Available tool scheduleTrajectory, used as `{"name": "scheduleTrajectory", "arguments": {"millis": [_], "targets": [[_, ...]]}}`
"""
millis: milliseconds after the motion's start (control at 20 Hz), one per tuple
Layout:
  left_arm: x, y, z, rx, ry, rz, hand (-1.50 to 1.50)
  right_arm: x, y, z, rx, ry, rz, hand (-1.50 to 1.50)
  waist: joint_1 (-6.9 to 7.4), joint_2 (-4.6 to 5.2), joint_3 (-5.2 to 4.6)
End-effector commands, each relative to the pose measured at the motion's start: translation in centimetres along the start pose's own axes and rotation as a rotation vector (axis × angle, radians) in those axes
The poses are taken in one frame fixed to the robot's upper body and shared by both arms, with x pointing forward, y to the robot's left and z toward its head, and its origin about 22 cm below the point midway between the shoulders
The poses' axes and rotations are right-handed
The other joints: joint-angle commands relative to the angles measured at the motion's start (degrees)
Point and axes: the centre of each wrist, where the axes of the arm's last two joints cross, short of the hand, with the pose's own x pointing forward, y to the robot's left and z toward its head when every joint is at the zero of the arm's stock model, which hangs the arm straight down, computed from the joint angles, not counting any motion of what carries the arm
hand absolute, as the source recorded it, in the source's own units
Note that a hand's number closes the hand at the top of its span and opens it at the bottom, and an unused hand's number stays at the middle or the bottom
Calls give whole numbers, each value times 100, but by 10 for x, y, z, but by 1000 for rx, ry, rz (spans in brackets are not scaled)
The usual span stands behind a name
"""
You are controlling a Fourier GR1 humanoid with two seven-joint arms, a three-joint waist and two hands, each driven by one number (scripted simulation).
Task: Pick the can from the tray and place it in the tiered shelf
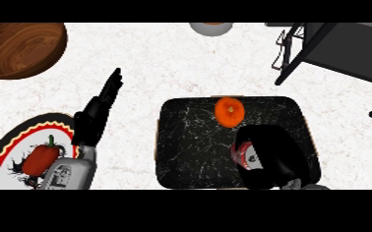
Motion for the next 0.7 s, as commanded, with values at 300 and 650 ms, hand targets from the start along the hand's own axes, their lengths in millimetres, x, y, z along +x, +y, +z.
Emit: {"name": "scheduleTrajectory", "arguments": {"millis": [300, 650], "targets": [[18, -2, -7, -11, -14, 8, 0, 34, -3, -22, -153, 183, -145, 150, 30, 17, 5], [8, -12, -6, -23, -9, 9, 0, 65, -9, -45, -413, 340, -397, 150, 104, 24, 9]]}}
